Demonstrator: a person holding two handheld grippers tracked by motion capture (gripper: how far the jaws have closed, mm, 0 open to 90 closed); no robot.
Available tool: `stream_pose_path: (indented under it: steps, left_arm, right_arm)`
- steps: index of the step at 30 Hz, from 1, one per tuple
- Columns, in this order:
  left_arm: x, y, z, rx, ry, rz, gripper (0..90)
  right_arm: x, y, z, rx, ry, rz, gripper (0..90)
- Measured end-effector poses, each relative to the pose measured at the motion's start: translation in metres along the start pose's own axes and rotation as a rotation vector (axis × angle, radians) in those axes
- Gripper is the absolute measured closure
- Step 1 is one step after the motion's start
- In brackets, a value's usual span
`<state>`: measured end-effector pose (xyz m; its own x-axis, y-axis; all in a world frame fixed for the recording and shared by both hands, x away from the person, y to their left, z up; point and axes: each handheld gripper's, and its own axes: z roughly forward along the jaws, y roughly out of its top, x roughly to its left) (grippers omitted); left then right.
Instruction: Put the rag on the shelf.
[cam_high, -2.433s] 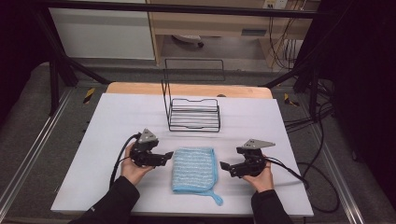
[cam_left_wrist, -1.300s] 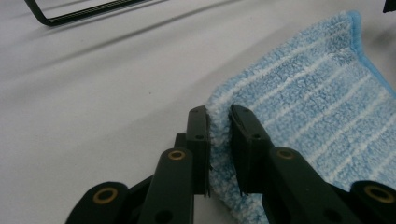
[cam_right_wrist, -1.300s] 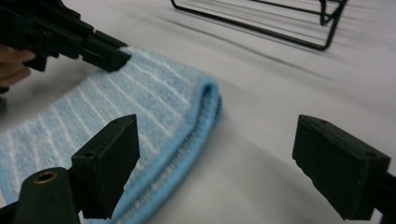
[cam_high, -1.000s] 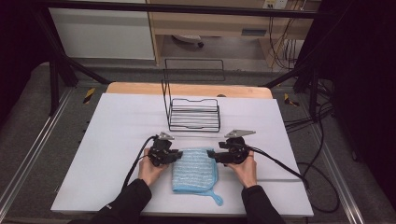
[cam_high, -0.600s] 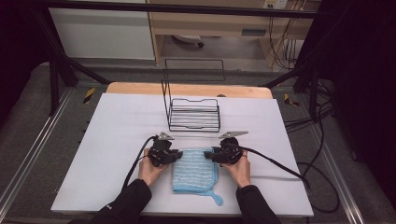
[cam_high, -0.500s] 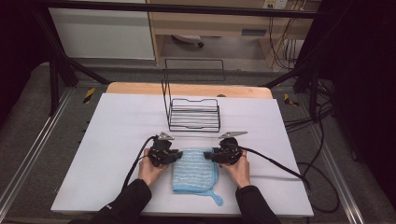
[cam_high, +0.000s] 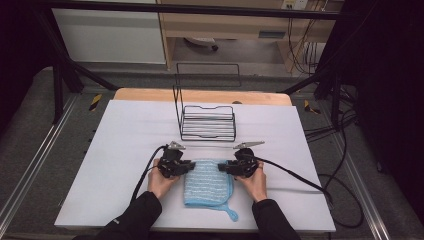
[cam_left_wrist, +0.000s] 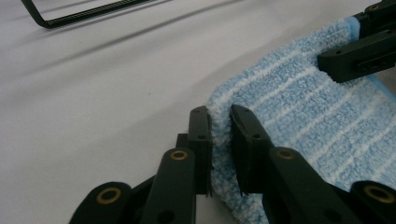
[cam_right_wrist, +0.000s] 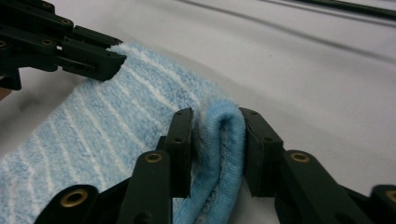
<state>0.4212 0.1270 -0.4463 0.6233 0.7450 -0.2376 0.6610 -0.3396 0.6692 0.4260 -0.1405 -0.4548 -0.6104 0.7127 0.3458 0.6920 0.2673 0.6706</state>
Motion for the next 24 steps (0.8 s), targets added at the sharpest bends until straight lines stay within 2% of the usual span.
stream_pose_path:
  steps: [4, 11, 18, 24]
  left_arm:
    - [0.003, -0.001, -0.001, -0.011, -0.021, -0.025, 79.9]
    - [0.002, 0.000, -0.007, -0.036, -0.035, -0.022, 81.7]
    - [0.000, 0.004, -0.024, -0.101, -0.046, -0.009, 81.7]
    - [-0.006, 0.010, -0.041, -0.178, -0.041, 0.021, 81.7]
  right_arm:
    - [0.000, 0.001, -0.001, 0.007, 0.017, 0.015, 74.4]
    - [0.002, 0.003, -0.007, -0.013, 0.031, 0.026, 77.5]
    - [0.007, 0.008, -0.024, -0.087, 0.061, 0.016, 77.5]
    - [0.016, 0.013, -0.038, -0.144, 0.056, -0.027, 77.9]
